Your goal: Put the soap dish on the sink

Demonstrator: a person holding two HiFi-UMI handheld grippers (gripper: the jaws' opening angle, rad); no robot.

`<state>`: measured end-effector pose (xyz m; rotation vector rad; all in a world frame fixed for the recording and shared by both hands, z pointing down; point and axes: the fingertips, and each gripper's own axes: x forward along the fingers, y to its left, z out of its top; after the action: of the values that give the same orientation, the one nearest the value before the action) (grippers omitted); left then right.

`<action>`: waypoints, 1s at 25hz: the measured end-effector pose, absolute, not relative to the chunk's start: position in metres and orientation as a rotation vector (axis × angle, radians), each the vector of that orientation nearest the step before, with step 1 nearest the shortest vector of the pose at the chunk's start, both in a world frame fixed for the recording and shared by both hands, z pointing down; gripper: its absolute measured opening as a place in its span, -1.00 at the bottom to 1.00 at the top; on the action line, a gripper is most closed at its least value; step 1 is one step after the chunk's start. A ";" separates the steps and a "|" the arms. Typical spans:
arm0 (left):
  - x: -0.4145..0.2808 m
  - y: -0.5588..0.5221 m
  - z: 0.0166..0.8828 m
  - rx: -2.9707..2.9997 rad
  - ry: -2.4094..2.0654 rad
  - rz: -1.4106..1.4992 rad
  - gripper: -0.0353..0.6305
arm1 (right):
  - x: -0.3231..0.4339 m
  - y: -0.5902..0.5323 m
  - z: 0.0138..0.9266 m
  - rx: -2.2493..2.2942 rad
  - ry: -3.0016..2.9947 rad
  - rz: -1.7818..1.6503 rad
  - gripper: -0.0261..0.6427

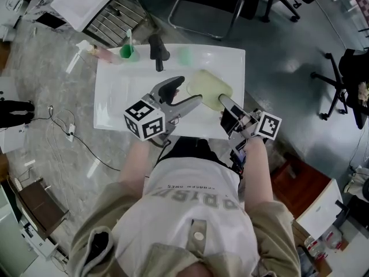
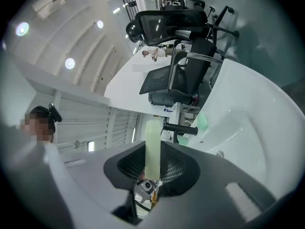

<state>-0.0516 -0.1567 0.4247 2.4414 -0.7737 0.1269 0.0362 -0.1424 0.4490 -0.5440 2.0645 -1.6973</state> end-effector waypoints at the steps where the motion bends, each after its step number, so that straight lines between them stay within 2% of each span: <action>1: -0.052 -0.156 0.427 2.498 -0.761 0.213 0.21 | 0.037 -0.143 0.450 -0.543 2.081 -1.700 -0.73; 6: -0.049 -0.151 0.442 2.735 -0.648 0.642 0.25 | 0.032 -0.145 0.455 -0.487 2.188 -1.737 -0.73; 16: -0.039 -0.132 0.490 2.872 -0.360 1.221 0.28 | 0.031 -0.140 0.472 -0.399 2.398 -1.837 -0.73; 25: -0.032 -0.140 0.517 2.825 -0.234 1.423 0.29 | 0.041 -0.147 0.498 -0.450 2.428 -1.933 -0.73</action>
<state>-0.0319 -0.1402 0.5170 2.8250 -0.2343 1.4230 0.0414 -0.1472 0.4981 -0.4499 2.4283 -1.9332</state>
